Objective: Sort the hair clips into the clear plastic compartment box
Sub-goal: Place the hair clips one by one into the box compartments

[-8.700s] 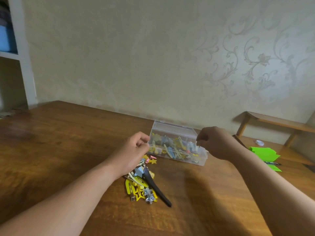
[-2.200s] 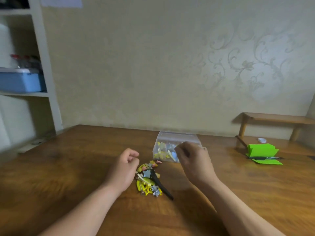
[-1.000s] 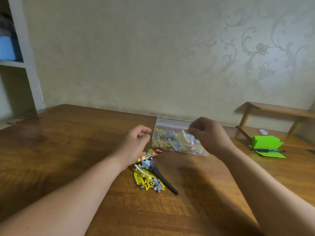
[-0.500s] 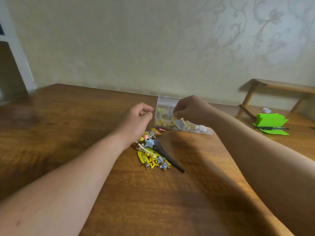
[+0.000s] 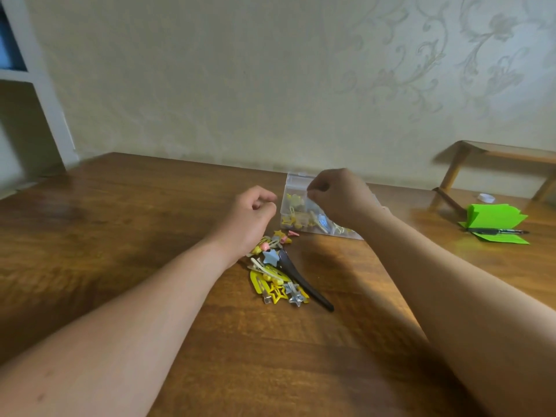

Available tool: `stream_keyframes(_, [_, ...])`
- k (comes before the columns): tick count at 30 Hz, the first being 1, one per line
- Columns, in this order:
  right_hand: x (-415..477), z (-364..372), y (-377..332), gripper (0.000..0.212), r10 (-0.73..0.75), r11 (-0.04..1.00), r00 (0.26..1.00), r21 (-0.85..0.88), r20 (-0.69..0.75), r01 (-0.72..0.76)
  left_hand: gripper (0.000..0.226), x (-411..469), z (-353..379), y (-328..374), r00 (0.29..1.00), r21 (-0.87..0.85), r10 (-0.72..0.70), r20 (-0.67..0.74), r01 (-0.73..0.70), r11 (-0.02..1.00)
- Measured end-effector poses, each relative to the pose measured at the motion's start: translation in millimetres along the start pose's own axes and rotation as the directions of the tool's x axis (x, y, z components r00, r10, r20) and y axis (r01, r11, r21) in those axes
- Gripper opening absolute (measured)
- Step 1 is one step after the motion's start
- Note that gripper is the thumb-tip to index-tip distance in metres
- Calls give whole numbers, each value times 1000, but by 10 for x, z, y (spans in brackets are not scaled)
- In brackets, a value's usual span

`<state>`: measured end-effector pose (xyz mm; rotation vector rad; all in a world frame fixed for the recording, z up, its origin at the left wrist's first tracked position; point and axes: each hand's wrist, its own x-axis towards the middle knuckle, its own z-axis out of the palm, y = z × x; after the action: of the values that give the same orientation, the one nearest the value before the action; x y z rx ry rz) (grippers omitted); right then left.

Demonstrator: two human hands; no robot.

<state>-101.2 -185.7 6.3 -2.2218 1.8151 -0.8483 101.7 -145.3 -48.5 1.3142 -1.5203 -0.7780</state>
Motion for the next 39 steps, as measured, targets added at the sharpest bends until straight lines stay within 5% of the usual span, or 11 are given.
stream_keyframes(5, [-352, -72, -37, 17, -115, 977, 981, 163, -153, 140, 23, -32, -8, 43, 1000, 22, 0, 2, 0, 1000])
stream_keyframes(9, [-535, -26, -80, 14, -241, 960, 968, 165, 71, 227, 21, -85, 7, 98, 999, -19, -51, 15, 52, 998])
stream_keyframes(16, [-574, 135, -42, 18, -206, 968, 954, -100, 216, 231, 23, -116, 3, 93, 999, 46, -30, 19, 29, 999])
stream_keyframes(39, [-624, 272, -162, 31, -212, 963, 952, -118, 223, 242, 24, -100, 5, 100, 999, 157, -37, 35, 31, 987])
